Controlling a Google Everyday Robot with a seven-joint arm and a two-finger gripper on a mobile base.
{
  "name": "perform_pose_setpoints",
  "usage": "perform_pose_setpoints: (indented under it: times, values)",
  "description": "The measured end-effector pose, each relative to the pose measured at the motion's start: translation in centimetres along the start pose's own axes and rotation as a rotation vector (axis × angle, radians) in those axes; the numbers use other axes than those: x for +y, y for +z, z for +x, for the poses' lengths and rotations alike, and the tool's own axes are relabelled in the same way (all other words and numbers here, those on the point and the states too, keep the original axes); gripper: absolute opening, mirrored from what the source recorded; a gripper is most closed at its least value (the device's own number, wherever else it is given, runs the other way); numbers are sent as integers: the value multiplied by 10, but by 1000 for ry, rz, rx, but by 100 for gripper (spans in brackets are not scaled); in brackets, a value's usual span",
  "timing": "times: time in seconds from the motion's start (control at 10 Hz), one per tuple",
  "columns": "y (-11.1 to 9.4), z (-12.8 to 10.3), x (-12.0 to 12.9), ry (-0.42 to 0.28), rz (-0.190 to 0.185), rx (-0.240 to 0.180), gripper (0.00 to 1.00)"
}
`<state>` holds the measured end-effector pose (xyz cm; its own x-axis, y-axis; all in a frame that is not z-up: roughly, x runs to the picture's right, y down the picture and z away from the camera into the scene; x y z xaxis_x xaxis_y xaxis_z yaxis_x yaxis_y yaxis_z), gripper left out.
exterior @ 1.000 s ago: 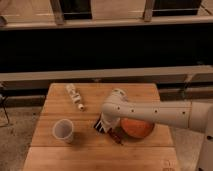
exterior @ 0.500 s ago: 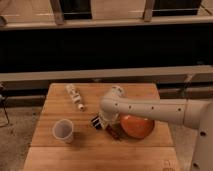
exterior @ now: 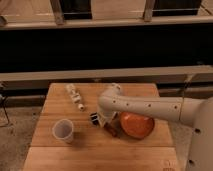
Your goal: Drag the pepper across the table
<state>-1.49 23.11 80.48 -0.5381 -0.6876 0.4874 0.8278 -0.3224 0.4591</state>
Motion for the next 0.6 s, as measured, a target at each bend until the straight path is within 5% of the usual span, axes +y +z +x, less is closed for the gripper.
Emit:
perform_pose_setpoints:
  times: [0.6]
  values:
    - [1,9,-3,-9,7,11,0]
